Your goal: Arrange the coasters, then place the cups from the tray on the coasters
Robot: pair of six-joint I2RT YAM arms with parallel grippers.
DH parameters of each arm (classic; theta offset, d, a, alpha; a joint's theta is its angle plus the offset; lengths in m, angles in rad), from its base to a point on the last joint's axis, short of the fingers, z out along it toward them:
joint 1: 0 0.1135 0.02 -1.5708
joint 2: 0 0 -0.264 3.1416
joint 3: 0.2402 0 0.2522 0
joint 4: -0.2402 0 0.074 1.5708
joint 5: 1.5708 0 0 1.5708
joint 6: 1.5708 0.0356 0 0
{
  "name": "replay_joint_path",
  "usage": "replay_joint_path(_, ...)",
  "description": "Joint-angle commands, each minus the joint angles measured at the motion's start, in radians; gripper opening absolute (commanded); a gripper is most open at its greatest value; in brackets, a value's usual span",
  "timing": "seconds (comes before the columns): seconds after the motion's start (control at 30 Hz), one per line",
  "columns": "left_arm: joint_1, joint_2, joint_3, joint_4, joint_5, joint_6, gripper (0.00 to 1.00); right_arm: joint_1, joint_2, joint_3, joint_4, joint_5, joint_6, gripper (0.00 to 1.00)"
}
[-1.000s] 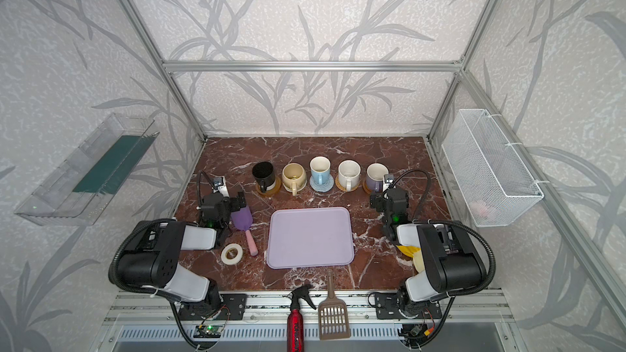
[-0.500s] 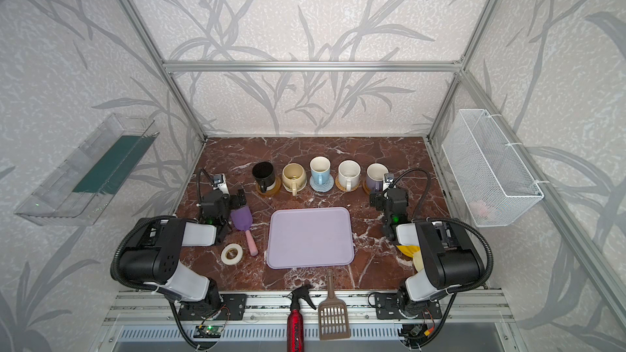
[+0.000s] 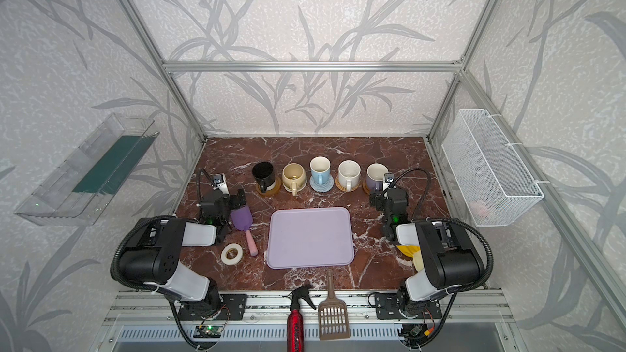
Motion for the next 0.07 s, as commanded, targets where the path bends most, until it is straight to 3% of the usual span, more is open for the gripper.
replay_joint_path(0.0,0.013,0.004,0.023,-0.003,0.022,-0.008,0.99,0.002,0.003,0.0,0.041,0.014,-0.006,0.99)
replay_joint_path(0.03,0.013,0.001,0.016,0.006,0.019,-0.004,0.99,0.002,0.003,0.0,0.04,0.014,-0.006,0.99)
